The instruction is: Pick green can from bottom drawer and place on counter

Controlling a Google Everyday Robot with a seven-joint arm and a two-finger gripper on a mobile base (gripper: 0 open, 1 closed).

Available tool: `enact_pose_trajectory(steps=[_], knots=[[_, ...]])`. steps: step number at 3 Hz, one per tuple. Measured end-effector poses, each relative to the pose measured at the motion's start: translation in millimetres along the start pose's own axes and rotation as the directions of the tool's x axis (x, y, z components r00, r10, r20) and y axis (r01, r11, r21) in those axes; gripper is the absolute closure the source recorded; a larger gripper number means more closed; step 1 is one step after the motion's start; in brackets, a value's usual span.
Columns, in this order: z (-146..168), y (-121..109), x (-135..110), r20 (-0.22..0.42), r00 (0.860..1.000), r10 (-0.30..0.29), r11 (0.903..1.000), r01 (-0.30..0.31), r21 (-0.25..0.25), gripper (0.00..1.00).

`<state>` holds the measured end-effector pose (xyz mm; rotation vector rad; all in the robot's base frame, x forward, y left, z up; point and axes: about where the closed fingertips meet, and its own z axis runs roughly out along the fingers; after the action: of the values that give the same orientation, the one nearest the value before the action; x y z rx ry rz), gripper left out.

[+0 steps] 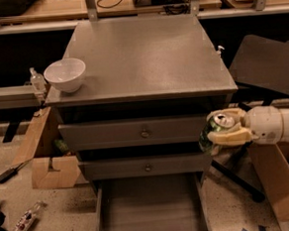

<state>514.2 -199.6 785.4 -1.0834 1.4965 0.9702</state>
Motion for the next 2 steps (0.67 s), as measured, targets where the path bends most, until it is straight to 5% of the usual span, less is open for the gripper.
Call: enact_pose_trajectory(steps=[1, 2], knots=[[-2.8, -14.4, -50.9, -0.003, 1.0, -0.017, 0.9951, 0.017, 0.097, 1.0], [-0.5, -15.6, -50.4, -0.005, 1.0, -0.02, 0.995, 0.02, 0.098, 1.0]])
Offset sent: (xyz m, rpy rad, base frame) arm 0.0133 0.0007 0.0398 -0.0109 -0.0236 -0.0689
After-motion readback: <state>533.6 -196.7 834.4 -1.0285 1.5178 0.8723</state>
